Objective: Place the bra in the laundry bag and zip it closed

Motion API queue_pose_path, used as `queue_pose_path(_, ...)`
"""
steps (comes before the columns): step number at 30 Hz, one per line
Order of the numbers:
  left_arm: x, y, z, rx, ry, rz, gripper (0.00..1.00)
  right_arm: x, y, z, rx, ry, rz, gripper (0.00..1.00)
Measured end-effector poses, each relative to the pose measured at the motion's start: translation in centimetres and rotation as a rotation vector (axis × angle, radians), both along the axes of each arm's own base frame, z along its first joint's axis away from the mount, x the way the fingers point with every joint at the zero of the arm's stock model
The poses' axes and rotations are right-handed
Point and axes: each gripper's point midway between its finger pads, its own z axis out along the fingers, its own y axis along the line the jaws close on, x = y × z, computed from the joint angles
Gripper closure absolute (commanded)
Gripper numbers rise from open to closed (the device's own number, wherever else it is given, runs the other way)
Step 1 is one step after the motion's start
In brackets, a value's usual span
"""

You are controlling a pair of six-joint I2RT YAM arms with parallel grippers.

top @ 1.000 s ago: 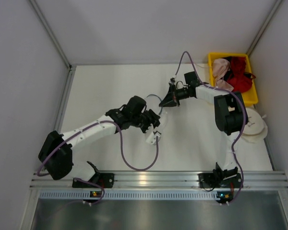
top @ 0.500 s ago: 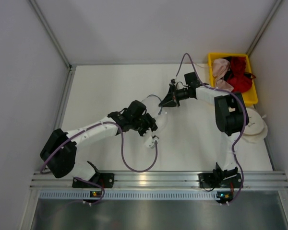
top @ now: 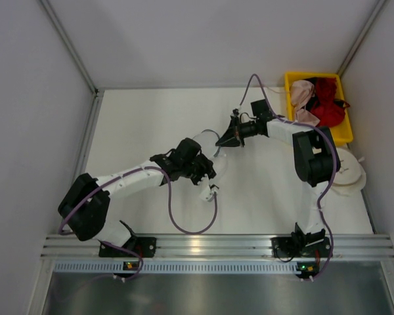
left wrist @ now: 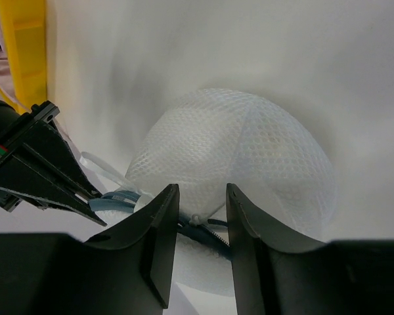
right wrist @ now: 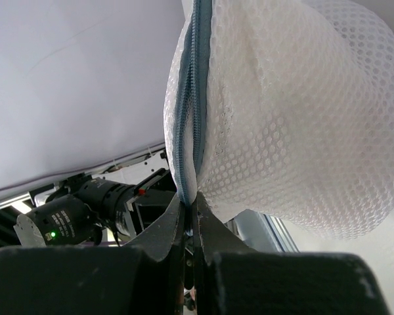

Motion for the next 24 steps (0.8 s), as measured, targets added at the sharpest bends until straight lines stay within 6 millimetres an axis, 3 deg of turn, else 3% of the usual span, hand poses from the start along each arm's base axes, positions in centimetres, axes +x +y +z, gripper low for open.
queue_pose_path(1,0.1,0.0,0.0,-0.002,-0.006,0.002,0.62,0.0,0.0,0.0,-0.001,0.000,-0.001,1.00)
queue_pose_path(6,0.4,0.0,0.1,-0.006,-0.027,0.007,0.90,0.0,0.0,0.0,-0.003,0.007,-0.004,1.00)
queue_pose_path(9,0.7,0.0,0.2,-0.004,-0.039,0.012,1.00,0.1,0.0,0.0,-0.002,0.009,-0.005,1.00)
queue_pose_path(16,0.3,0.4,-0.1,0.013,-0.026,0.011,1.00,0.4,0.1,0.4,-0.001,-0.021,0.000,1.00)
queue_pose_path(24,-1.2,1.9,0.7,0.004,-0.013,0.021,1.00,2.4,0.4,1.9,-0.004,-0.154,0.026,1.00)
